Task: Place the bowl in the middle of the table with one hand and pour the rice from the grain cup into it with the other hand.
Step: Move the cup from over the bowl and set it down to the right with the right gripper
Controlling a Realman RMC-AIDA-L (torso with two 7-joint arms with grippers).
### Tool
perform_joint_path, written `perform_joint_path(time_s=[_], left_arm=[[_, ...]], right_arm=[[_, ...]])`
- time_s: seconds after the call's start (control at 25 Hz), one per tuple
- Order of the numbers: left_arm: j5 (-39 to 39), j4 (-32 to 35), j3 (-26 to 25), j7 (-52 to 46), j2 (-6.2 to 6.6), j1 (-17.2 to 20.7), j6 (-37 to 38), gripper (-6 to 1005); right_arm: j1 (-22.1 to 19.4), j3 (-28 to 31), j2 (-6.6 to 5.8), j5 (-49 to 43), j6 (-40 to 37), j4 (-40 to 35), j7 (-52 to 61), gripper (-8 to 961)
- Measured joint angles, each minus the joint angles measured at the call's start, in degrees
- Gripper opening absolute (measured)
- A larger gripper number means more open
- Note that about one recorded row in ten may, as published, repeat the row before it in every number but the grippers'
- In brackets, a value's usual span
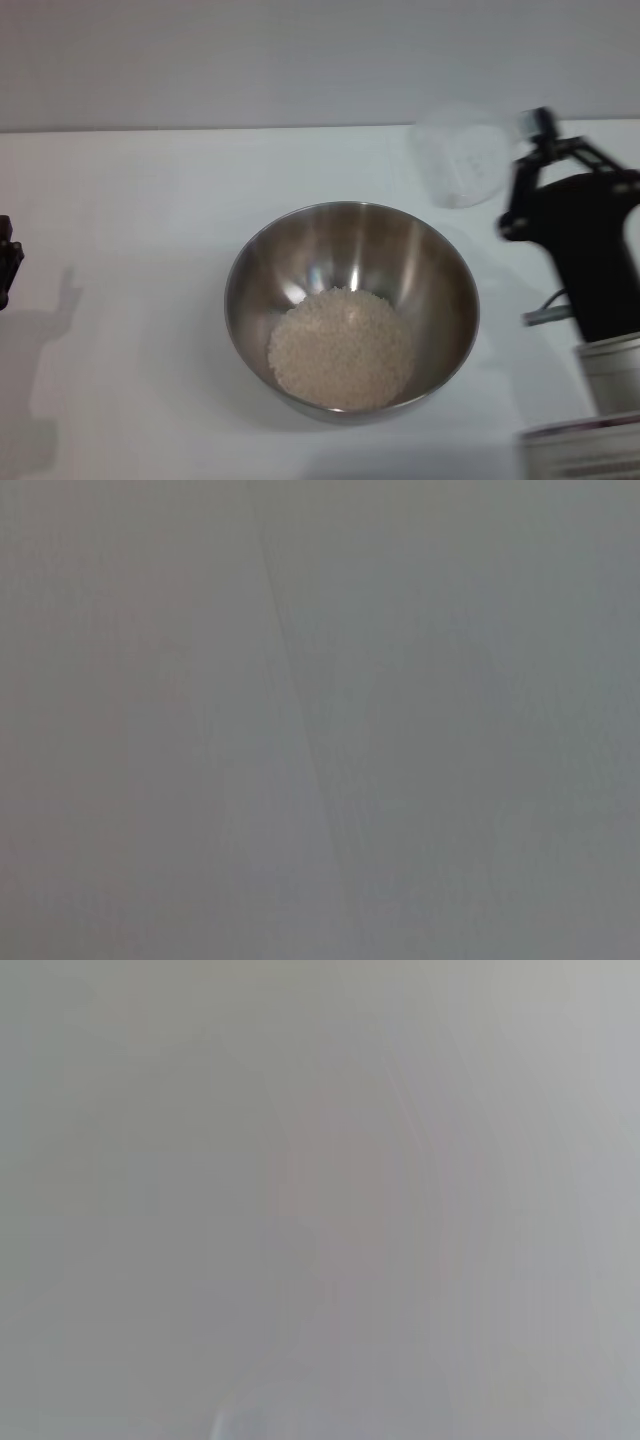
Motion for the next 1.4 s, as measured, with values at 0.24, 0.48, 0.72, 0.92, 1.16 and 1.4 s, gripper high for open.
perform_joint_path(time_s=[0.24, 0.48, 0.72, 0.92, 1.16, 1.4], left_arm=[[0.03, 0.09, 0.27, 0.0, 0.0, 0.01, 0.0, 832], [0.03, 0.19, 0.28, 0.0, 0.0, 0.03, 0.0, 832], [0.01, 0.29, 0.42, 0.0, 0.0, 0.04, -0.29, 832], [0.01, 0.29, 0.51, 0.0, 0.0, 0.06, -0.37, 832], [0.0, 0.29, 0.53, 0.0, 0.0, 0.06, -0.42, 832], [0.02, 0.29, 0.62, 0.0, 0.0, -0.01, -0.45, 832]], right_arm=[[-1.6, 4.97, 0.29, 0.03, -2.72, -9.28, 27.75, 9], [-1.77, 8.66, 0.59, 0.77, 0.75, -18.01, 44.69, 9], [-0.55, 11.35, 0.4, 0.86, 9.77, -20.95, 47.64, 9], [2.82, 11.65, 0.34, 0.89, 18.75, -24.33, 52.25, 9], [5.96, 11.17, 0.25, 0.47, 26.46, -25.21, 52.47, 9], [8.51, 10.23, 0.25, -1.48, 33.17, -25.52, 52.27, 9]])
